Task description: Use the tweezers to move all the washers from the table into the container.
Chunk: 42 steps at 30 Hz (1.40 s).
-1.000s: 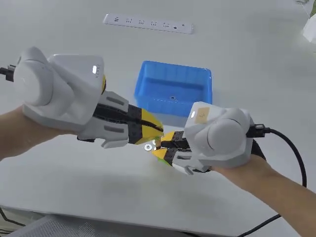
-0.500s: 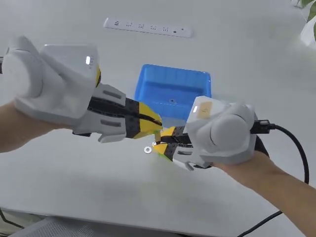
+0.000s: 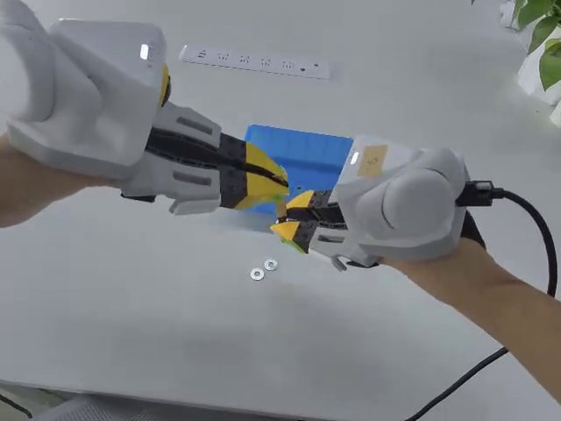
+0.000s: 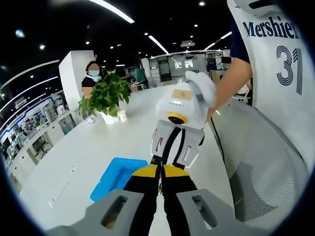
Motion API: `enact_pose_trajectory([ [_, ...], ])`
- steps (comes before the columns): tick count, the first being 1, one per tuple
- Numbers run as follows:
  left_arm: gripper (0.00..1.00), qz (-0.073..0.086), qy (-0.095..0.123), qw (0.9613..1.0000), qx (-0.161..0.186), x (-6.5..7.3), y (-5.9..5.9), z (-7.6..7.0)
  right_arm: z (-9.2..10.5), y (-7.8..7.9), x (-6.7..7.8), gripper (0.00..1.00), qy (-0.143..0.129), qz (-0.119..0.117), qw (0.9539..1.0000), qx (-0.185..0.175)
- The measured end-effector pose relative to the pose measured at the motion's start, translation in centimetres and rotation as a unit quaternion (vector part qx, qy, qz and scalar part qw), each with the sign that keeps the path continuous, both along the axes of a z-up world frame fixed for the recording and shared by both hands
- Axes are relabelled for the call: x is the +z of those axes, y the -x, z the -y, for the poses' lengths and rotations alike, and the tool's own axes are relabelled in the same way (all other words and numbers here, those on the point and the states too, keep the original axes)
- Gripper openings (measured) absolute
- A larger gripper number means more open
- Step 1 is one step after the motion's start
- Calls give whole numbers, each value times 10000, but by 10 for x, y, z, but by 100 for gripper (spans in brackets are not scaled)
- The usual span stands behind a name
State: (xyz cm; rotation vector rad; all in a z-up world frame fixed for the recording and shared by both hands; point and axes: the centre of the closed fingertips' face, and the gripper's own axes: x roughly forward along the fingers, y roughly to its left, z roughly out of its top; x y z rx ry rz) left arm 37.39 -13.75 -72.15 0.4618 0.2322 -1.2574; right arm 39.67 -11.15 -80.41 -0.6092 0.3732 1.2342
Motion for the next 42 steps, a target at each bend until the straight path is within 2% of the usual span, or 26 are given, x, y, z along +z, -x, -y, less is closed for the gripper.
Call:
enact_pose_trajectory([
  [7,5,242,44,9997,-37,15,-19,0,2,-23,17,11,-181,149,9995,-213],
  [9,5,312,36,9995,-56,14,-32,-2,3,-32,22,11,-219,228,9991,-294],
  [11,5,395,70,9991,-97,19,-38,0,3,-39,27,11,-303,265,9985,-370],
  [17,5,487,84,9987,-126,20,-57,5,5,-60,28,11,-370,272,9973,-572],
  [20,5,384,272,9989,-81,15,-66,7,6,-67,22,11,-335,225,9972,-627],
  [29,5,202,291,9994,44,-11,-88,7,13,-84,-6,11,-129,41,9969,-771],
  [33,5,103,232,9997,5,-21,-94,9,13,-87,-16,11,-61,-43,9969,-787],
  [37,5,-24,184,9998,3,-31,-96,11,15,-88,-25,11,-10,-180,9964,-831],
  [42,5,-121,168,9998,-3,-36,-97,10,15,-87,-29,11,-30,-303,9959,-855],
])
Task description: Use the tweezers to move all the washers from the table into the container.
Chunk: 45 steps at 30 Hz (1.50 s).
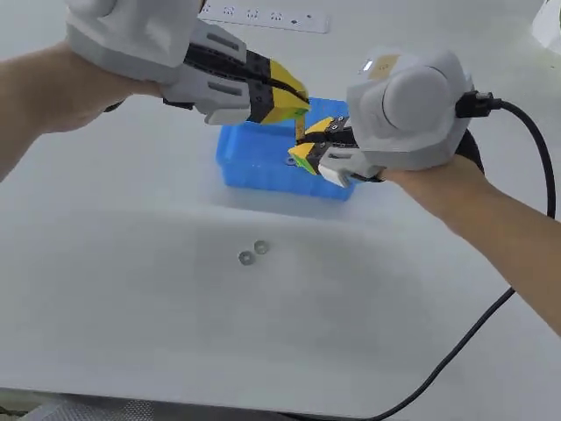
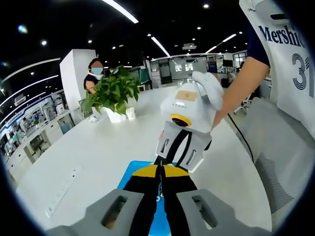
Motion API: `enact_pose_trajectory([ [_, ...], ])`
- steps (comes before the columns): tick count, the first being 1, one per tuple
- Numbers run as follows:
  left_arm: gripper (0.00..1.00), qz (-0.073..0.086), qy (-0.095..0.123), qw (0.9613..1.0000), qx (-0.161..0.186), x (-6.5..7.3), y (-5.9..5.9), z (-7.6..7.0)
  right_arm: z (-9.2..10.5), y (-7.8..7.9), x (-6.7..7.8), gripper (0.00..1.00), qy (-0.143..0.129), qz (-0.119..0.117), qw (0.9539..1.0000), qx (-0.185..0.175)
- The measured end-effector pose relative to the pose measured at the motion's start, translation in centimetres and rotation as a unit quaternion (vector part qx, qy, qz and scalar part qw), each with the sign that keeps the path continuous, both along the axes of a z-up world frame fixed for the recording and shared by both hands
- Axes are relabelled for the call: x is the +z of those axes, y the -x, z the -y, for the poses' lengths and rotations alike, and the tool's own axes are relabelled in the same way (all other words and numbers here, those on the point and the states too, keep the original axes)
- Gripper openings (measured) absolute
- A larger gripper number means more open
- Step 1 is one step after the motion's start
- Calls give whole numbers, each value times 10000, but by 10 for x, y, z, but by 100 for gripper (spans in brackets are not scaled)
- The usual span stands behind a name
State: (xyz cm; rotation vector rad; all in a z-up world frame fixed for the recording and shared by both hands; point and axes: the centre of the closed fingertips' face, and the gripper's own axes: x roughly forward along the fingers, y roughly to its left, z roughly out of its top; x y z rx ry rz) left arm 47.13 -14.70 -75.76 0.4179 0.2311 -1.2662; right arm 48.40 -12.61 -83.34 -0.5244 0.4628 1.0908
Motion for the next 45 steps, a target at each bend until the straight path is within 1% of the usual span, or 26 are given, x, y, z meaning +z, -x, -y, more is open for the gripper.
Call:
enact_pose_trajectory([
  [3,5,-31,-11,10000,7,-1,1,0,0,0,-2,11,-18,-64,10000,-13],
  [6,5,-26,-19,10000,35,-2,0,0,0,-2,-2,11,-17,-95,9999,-41],
  [13,5,-13,-33,10000,44,-1,0,0,1,-1,-1,12,12,-68,10000,-49],
  [16,5,19,-16,10000,45,4,4,0,3,-1,2,12,-44,-31,9999,-96],
  [19,5,57,74,9999,71,13,8,0,3,0,8,12,-89,23,9999,-136],
  [23,5,112,92,9998,98,21,13,-3,2,2,14,12,-148,114,9997,-147],
  [27,5,181,88,9997,156,29,21,-7,-1,9,23,12,-216,192,9996,-73],
  [31,5,248,87,9994,215,37,32,-10,-4,17,31,12,-287,232,9993,-2],
  [35,5,267,77,9994,225,42,43,-11,-7,27,36,12,-263,291,9992,82],
  [38,5,262,19,9995,194,42,54,-10,-8,39,35,12,-215,279,9992,178],
  [39,5,252,0,9995,177,41,58,-10,-8,40,35,12,-208,278,9992,187],
  [40,5,241,-26,9996,169,39,56,-11,-8,46,33,13,-170,248,9993,227],
  [41,5,229,-44,9996,166,38,58,-11,-8,49,32,13,-156,237,9993,242],
  [45,5,168,-56,9997,172,34,71,-11,-7,63,28,13,-117,200,9993,301],
])
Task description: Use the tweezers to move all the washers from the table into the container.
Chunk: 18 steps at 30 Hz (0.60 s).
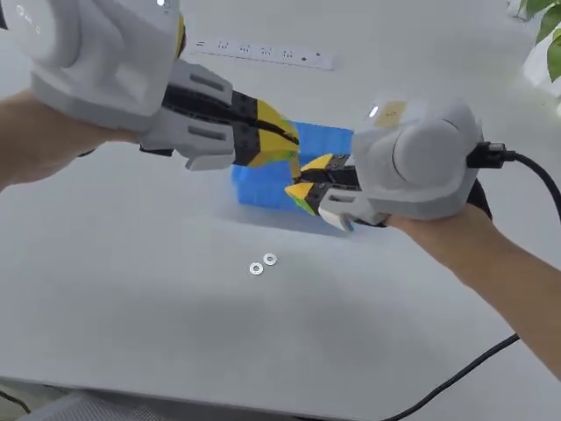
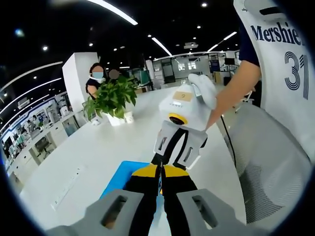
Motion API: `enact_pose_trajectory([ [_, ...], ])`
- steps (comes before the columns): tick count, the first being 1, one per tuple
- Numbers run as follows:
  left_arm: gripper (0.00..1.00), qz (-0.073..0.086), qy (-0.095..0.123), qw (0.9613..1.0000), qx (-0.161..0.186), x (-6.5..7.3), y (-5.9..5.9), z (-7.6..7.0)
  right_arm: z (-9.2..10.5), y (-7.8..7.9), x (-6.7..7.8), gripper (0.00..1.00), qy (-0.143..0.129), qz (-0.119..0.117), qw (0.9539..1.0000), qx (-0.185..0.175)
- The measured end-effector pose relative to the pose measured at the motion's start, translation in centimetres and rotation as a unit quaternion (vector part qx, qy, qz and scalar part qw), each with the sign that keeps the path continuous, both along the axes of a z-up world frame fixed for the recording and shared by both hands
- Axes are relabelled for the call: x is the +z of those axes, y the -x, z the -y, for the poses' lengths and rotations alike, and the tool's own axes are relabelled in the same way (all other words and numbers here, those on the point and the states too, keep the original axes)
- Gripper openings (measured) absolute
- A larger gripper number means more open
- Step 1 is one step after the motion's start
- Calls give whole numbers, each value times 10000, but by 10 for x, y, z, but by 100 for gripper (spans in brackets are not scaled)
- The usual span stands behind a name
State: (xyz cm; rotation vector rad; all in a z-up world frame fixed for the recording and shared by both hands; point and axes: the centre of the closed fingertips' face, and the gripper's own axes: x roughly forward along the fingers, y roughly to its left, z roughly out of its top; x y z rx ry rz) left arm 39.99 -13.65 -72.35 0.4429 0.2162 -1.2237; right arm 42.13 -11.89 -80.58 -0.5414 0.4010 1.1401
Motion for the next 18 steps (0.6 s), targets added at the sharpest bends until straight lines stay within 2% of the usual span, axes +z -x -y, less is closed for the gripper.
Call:
enact_pose_trajectory([
  [10,5,-249,-68,9997,50,-15,30,3,-4,25,-20,13,56,-237,9996,129],
  [18,5,-448,-88,9989,136,-29,43,-2,-9,41,-35,13,124,-374,9990,226],
])
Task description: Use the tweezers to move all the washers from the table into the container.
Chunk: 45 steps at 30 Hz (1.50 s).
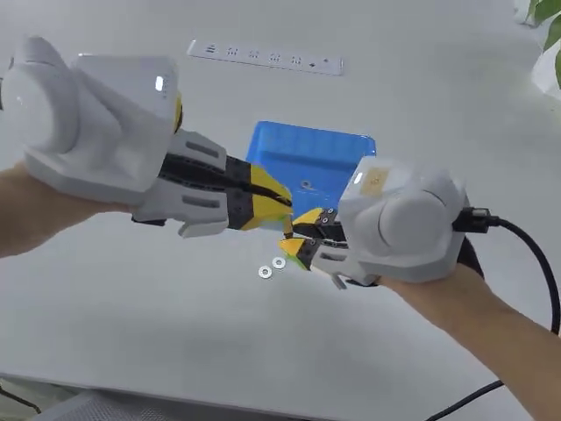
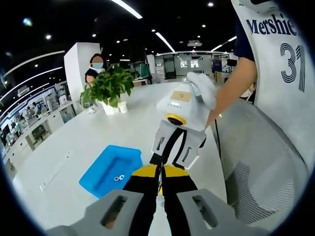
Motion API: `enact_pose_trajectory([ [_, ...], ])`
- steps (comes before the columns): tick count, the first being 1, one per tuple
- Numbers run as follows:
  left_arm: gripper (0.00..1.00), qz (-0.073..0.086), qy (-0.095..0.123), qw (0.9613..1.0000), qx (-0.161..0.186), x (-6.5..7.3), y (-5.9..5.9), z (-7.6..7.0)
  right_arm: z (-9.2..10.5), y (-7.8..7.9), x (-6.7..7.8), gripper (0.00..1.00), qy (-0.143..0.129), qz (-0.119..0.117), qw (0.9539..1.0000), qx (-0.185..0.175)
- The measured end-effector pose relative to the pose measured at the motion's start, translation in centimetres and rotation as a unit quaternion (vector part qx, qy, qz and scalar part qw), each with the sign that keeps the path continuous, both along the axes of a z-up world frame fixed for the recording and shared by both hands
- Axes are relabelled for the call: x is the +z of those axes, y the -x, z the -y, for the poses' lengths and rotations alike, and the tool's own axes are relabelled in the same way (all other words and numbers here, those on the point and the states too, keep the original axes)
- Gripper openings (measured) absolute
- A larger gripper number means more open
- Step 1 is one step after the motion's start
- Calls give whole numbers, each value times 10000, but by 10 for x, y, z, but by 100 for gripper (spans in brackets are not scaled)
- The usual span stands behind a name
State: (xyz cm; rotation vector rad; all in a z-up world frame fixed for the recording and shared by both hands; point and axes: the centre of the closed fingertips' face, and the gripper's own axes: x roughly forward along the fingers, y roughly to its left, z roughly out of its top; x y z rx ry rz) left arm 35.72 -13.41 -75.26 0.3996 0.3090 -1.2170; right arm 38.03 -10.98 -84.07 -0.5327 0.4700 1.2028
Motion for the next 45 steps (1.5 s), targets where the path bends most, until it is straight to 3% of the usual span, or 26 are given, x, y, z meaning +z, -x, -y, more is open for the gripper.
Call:
enact_pose_trajectory([
  [9,5,-146,-67,9998,65,-12,5,-7,-4,10,-12,13,11,-179,9998,52],
  [19,5,-245,-158,9995,106,-24,1,-10,-2,11,-23,13,63,-304,9995,21],
  [45,5,-379,-328,9987,-10,-33,-5,-4,-8,7,-32,13,6,-503,9987,19],
])
